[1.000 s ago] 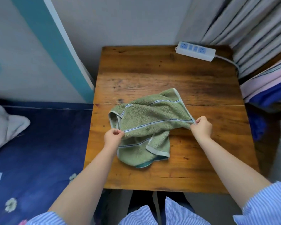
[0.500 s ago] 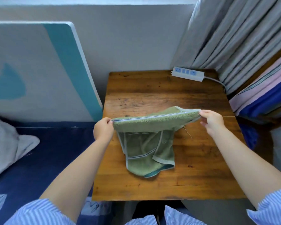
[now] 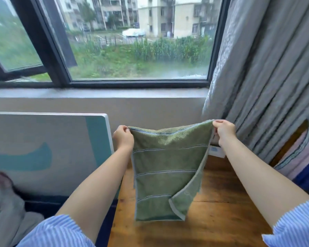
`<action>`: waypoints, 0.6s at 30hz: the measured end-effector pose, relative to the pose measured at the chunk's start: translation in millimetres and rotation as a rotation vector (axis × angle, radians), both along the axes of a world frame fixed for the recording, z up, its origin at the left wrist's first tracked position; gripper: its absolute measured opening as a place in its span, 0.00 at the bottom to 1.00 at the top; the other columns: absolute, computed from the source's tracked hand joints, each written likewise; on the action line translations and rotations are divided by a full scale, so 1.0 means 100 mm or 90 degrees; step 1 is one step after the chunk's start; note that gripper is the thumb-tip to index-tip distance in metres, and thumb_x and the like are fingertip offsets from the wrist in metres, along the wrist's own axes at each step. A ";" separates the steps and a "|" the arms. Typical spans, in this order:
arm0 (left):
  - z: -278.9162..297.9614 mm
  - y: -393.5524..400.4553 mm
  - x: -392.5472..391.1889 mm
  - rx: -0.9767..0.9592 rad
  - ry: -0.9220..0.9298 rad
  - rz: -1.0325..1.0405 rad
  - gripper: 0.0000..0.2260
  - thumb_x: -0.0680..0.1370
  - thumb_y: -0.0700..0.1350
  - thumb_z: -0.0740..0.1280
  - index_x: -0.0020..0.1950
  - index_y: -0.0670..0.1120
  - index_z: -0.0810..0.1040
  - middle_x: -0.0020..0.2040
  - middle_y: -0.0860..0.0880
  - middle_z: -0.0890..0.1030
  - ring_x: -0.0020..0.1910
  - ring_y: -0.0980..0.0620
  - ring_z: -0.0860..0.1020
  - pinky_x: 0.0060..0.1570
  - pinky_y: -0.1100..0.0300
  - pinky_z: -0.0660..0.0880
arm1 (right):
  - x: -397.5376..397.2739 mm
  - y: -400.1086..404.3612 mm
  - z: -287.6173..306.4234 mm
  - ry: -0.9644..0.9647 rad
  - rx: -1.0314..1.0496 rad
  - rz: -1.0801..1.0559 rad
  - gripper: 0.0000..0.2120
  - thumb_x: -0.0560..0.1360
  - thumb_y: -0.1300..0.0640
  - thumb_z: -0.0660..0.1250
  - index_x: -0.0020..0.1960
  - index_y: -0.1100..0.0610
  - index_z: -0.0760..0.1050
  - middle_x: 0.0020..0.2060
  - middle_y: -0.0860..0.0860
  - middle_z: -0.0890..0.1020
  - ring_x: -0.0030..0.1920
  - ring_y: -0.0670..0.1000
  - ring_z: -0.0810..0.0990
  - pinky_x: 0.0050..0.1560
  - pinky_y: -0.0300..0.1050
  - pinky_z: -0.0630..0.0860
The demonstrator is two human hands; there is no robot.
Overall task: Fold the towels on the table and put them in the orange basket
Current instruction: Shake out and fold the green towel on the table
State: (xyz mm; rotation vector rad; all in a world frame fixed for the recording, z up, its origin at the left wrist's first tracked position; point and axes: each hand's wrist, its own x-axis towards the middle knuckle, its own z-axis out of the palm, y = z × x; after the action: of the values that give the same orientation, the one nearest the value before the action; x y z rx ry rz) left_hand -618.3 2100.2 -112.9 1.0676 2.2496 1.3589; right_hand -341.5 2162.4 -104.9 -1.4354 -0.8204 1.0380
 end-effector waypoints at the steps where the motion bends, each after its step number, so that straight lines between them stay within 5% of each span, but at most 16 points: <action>1: 0.08 0.05 0.01 0.019 0.009 0.004 0.11 0.79 0.38 0.57 0.57 0.36 0.75 0.57 0.37 0.78 0.57 0.39 0.75 0.54 0.55 0.69 | -0.01 0.06 0.09 0.003 0.010 0.000 0.12 0.75 0.66 0.62 0.35 0.54 0.72 0.30 0.50 0.71 0.30 0.46 0.66 0.32 0.36 0.64; 7: 0.32 0.14 0.01 0.142 0.032 0.051 0.11 0.79 0.36 0.56 0.56 0.32 0.72 0.58 0.34 0.74 0.57 0.39 0.72 0.51 0.60 0.62 | -0.04 0.21 0.33 0.021 0.075 0.004 0.14 0.76 0.65 0.60 0.34 0.52 0.69 0.31 0.49 0.71 0.32 0.45 0.69 0.33 0.37 0.67; 11: 0.11 0.00 -0.08 0.115 0.040 0.035 0.08 0.77 0.36 0.58 0.48 0.34 0.75 0.51 0.36 0.76 0.53 0.39 0.72 0.50 0.59 0.62 | 0.10 0.10 0.12 -0.108 0.021 0.037 0.15 0.74 0.66 0.59 0.30 0.55 0.66 0.28 0.52 0.67 0.28 0.47 0.66 0.28 0.39 0.63; 14: -0.28 -0.26 -0.18 0.001 0.126 -0.056 0.13 0.74 0.38 0.62 0.30 0.47 0.68 0.38 0.44 0.72 0.42 0.48 0.68 0.46 0.58 0.64 | 0.21 -0.16 -0.24 -0.308 -0.084 0.113 0.12 0.74 0.66 0.58 0.33 0.58 0.68 0.30 0.53 0.68 0.28 0.47 0.69 0.20 0.32 0.65; 16: -0.58 -0.45 -0.21 -0.144 0.199 -0.176 0.12 0.74 0.40 0.63 0.30 0.45 0.67 0.39 0.45 0.72 0.41 0.48 0.69 0.40 0.59 0.64 | 0.28 -0.39 -0.58 -0.410 -0.123 0.157 0.05 0.72 0.66 0.59 0.42 0.60 0.73 0.37 0.56 0.73 0.38 0.53 0.72 0.31 0.37 0.70; 18: -0.87 -0.66 -0.19 -0.317 0.260 -0.304 0.11 0.74 0.42 0.63 0.31 0.44 0.68 0.38 0.45 0.73 0.40 0.47 0.70 0.38 0.59 0.65 | 0.35 -0.67 -0.92 -0.515 -0.168 0.250 0.09 0.72 0.67 0.60 0.50 0.62 0.76 0.45 0.57 0.76 0.45 0.55 0.73 0.42 0.42 0.68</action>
State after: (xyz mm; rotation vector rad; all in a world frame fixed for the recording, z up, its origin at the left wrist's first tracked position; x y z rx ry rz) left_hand -637.0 2033.7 -199.5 1.6404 2.2002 0.3861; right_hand -306.8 2095.1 -197.4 -2.0101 -1.6413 0.8540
